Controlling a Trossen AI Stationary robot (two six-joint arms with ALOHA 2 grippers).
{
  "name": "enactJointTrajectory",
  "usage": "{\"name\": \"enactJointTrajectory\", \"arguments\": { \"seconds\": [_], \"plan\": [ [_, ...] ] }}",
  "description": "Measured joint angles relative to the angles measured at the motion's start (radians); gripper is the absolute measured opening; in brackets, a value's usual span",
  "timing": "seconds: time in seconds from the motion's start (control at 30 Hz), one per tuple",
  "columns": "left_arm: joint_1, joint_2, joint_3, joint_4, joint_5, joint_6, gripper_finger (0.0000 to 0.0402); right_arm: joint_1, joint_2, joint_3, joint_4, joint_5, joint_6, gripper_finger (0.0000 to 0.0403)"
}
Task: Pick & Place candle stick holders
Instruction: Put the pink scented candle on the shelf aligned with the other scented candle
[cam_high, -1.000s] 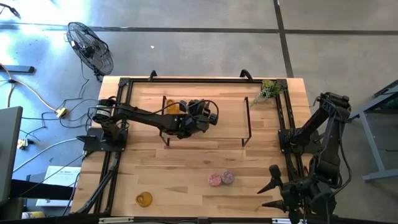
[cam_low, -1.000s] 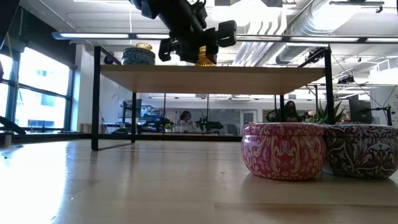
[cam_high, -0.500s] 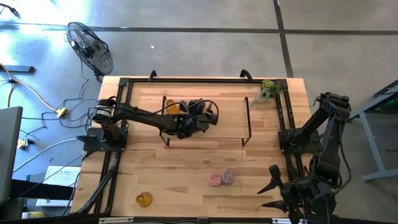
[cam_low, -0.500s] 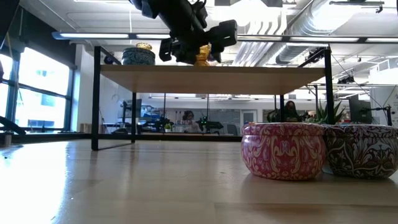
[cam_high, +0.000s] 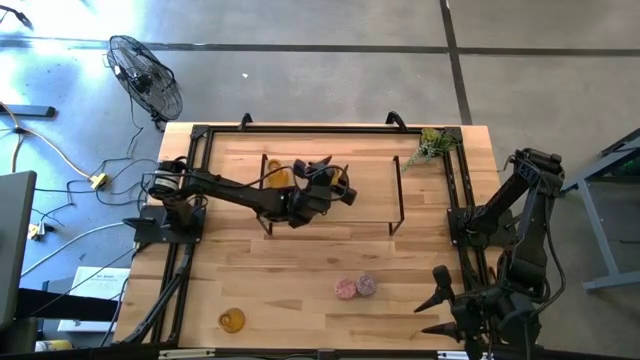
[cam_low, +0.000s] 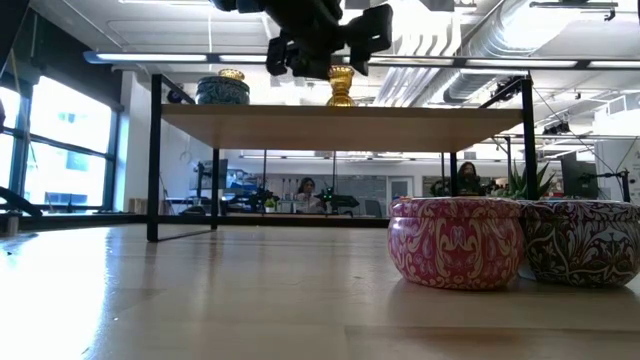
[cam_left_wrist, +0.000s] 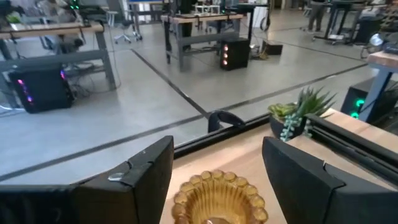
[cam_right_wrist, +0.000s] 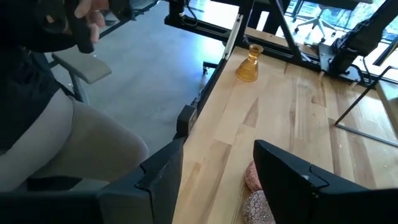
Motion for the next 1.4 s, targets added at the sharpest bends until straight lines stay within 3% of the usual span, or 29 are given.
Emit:
{"name": "enactJointTrajectory", "arguments": {
  "seconds": [0.3, 0.47, 0.63, 0.83, 1.0, 1.2, 1.4],
  "plan": [
    [-0.013, 0.000, 0.008, 0.108, -0.041, 0.150, 0.0242, 0.000, 0.000, 0.000, 0.000, -0.008, 0.015, 0.0194],
    [-0.044, 0.000, 0.073, 0.103, -0.097, 0.307, 0.0243, 0.000, 0.000, 0.000, 0.000, -0.008, 0.015, 0.0194],
    [-0.089, 0.000, 0.135, 0.097, -0.074, 0.457, 0.0243, 0.000, 0.000, 0.000, 0.000, -0.008, 0.018, 0.0194],
    [-0.198, 0.000, 0.232, -0.030, 0.118, 0.686, 0.0243, 0.000, 0.000, 0.000, -0.001, -0.028, 0.035, 0.0194],
    [-0.311, 0.000, 0.360, -0.336, 0.201, 0.747, 0.0243, 0.000, 0.000, 0.000, -0.008, -0.027, 0.049, 0.0194],
    [-0.407, 0.000, 0.514, -0.702, 0.435, 0.599, 0.0243, 0.000, 0.000, 0.000, -0.008, -0.027, 0.060, 0.0194],
    [-0.420, -0.001, 0.611, -0.908, 0.736, 0.326, 0.0243, 0.000, 0.001, 0.000, -0.007, -0.027, 0.065, 0.0194]
  ]
}}
